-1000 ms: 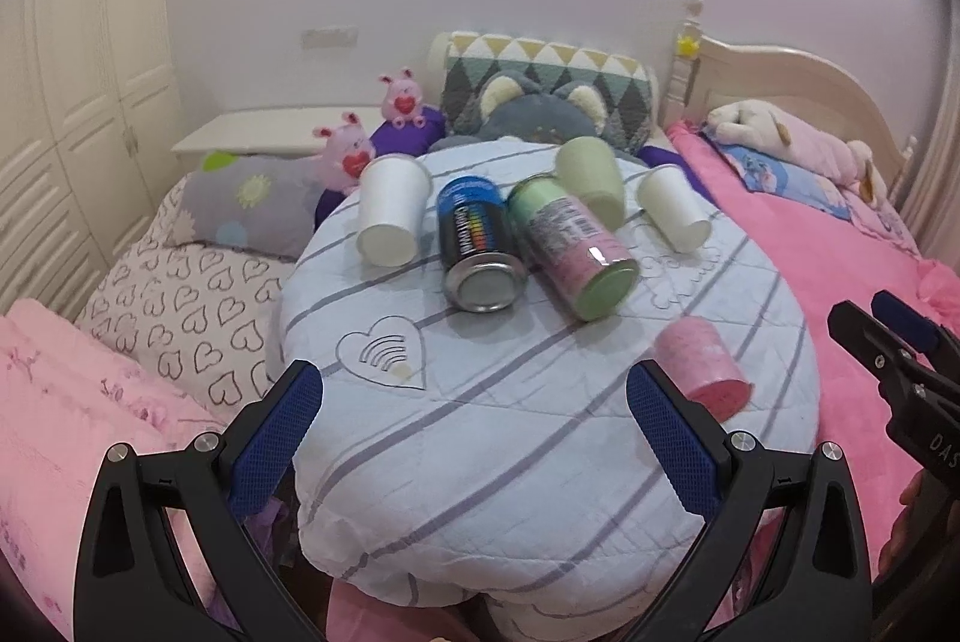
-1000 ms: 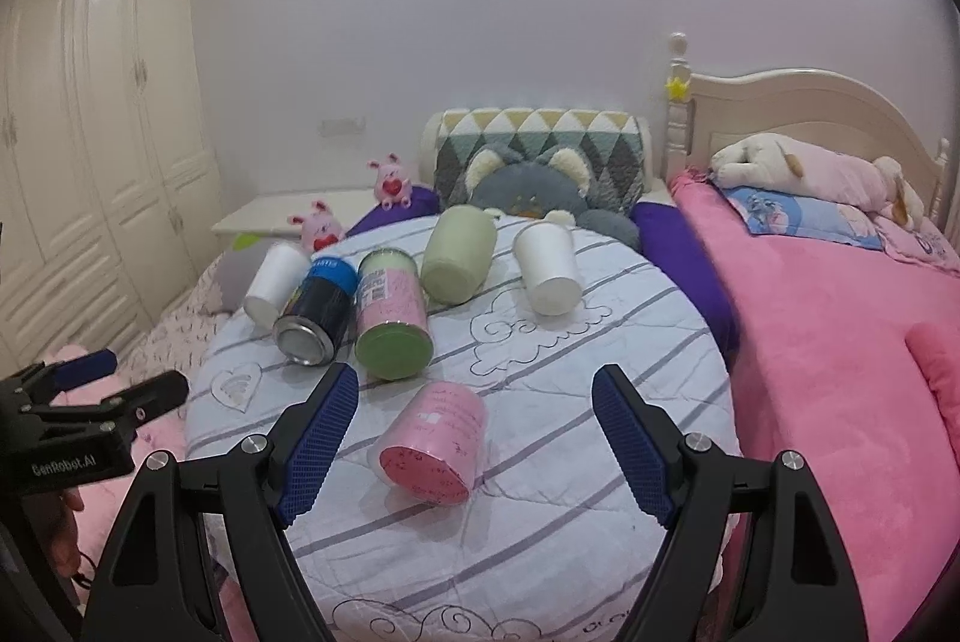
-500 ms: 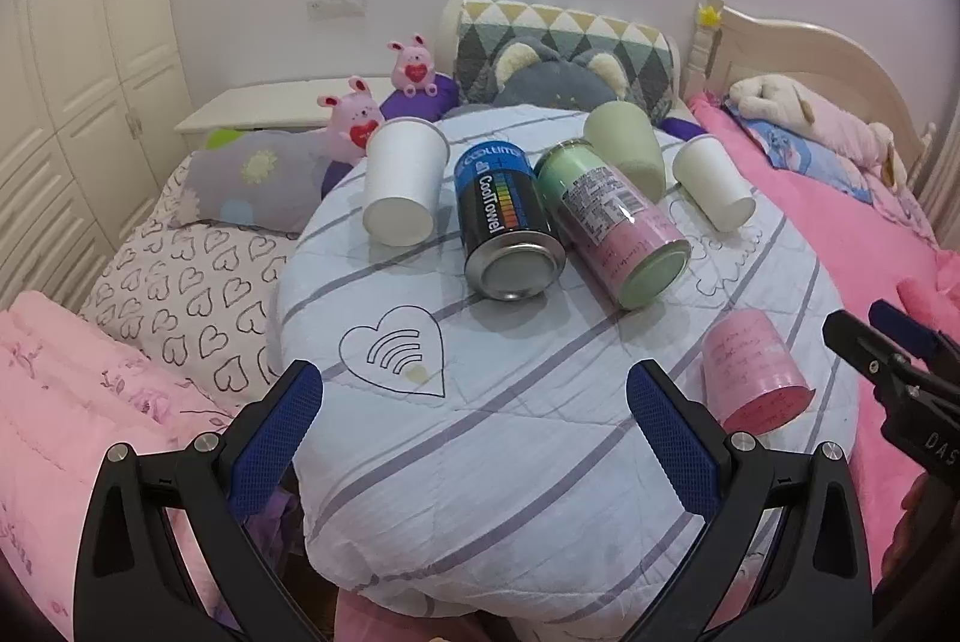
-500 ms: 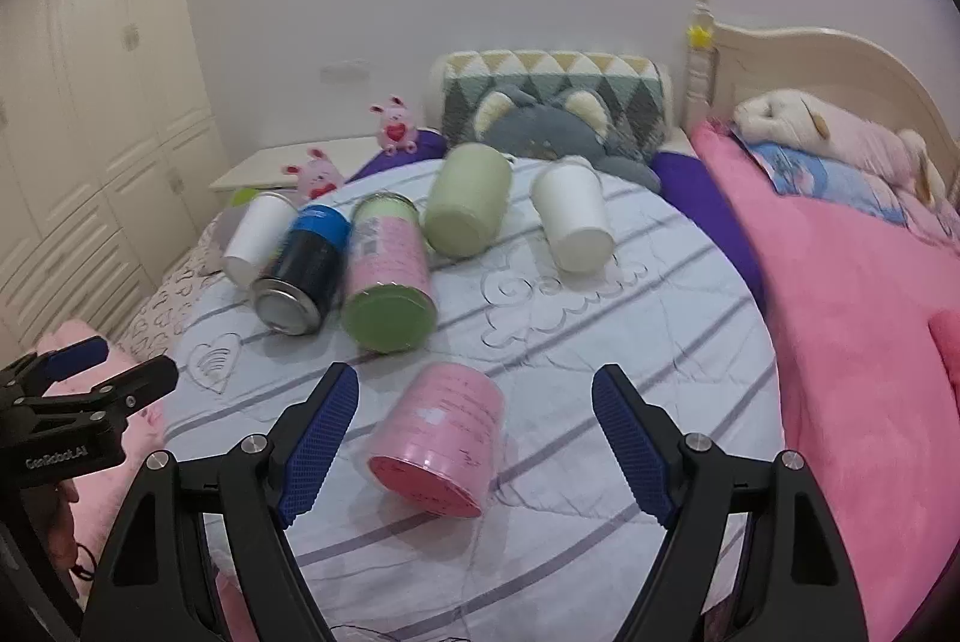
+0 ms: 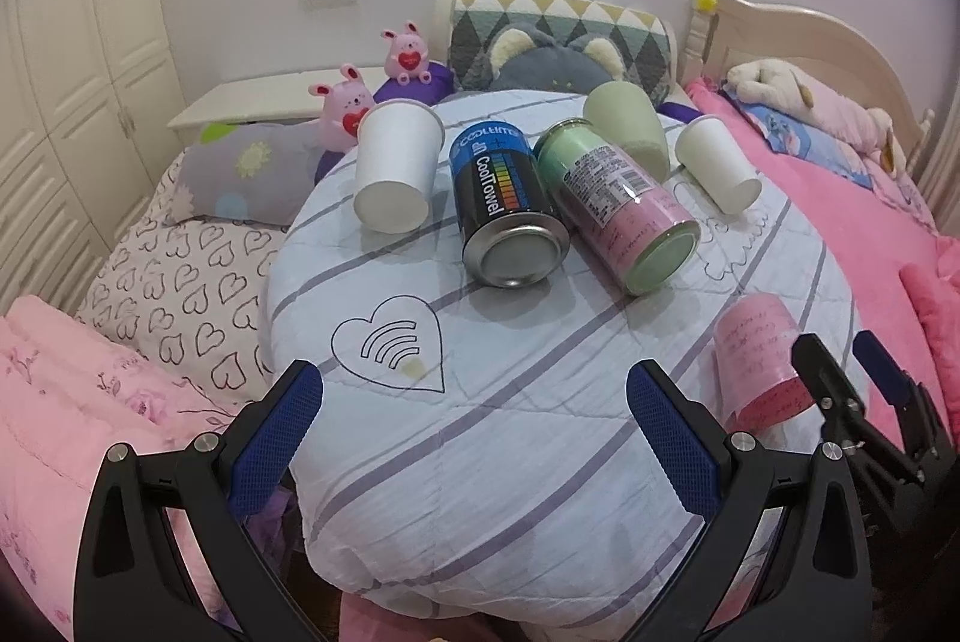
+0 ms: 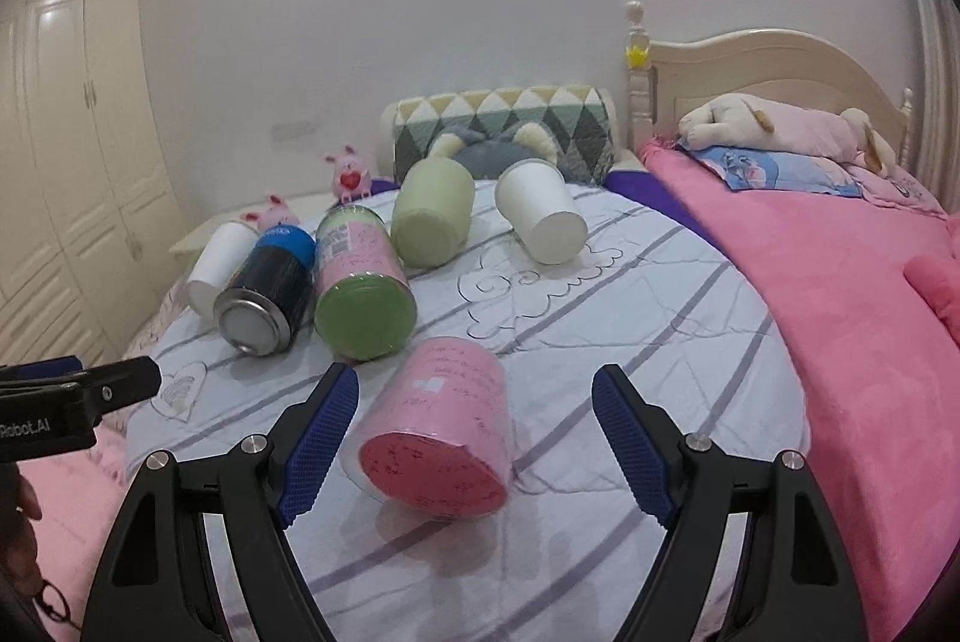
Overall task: Flip cup upright
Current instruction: 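Close the right tool fingers on the pink cup's rim, then lift the pink cup with the right tool and rotate it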
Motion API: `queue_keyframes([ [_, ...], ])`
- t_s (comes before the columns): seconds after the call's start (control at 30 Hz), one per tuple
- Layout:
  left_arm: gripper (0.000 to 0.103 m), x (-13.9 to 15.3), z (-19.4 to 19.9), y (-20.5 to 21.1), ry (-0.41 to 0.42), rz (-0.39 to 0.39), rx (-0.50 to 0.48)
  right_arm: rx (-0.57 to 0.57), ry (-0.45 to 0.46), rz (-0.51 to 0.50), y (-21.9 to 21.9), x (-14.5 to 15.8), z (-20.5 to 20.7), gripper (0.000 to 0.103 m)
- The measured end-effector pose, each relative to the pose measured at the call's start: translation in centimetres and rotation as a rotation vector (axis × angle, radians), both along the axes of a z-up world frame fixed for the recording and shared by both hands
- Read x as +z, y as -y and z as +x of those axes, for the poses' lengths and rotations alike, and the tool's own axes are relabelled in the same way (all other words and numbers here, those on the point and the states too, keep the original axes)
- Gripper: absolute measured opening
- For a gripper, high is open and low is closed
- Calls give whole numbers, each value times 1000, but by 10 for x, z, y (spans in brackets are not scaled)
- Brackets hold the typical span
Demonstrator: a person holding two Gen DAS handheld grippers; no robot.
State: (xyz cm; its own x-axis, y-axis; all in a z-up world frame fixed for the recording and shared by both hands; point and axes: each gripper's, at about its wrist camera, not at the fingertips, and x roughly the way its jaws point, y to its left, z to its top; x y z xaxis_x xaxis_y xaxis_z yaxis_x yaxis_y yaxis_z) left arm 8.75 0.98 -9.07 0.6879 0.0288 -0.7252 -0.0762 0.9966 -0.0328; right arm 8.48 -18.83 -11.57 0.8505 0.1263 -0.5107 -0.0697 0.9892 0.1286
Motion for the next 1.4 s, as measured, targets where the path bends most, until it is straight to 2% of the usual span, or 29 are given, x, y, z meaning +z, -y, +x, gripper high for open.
queue_keyframes([
  [0.1,103,-2,-1,-4,-5,-2,-1,0,12,-39,-13,-6,2,82],
  [0.27,103,-3,0,-7,-8,-5,-1,-21,-28,-64,-23,-18,9,82],
  [0.6,103,-8,4,0,-27,8,-31,-5,-98,-54,-24,-41,21,82],
  [0.9,103,-16,7,15,-64,27,-53,154,-108,73,7,-45,31,81],
  [0.93,103,-17,7,17,-66,30,-56,166,-109,79,11,-45,33,79],
  [1.0,103,-17,8,23,-69,38,-64,206,-130,98,18,-48,40,69],
  [1.1,103,-18,8,32,-74,55,-75,289,-147,114,25,-48,47,69],
  [1.23,103,-18,11,44,-84,56,-96,446,-168,99,32,-45,60,69],
  [1.4,103,-20,11,63,-92,64,-137,701,-195,47,40,-46,79,69],
])
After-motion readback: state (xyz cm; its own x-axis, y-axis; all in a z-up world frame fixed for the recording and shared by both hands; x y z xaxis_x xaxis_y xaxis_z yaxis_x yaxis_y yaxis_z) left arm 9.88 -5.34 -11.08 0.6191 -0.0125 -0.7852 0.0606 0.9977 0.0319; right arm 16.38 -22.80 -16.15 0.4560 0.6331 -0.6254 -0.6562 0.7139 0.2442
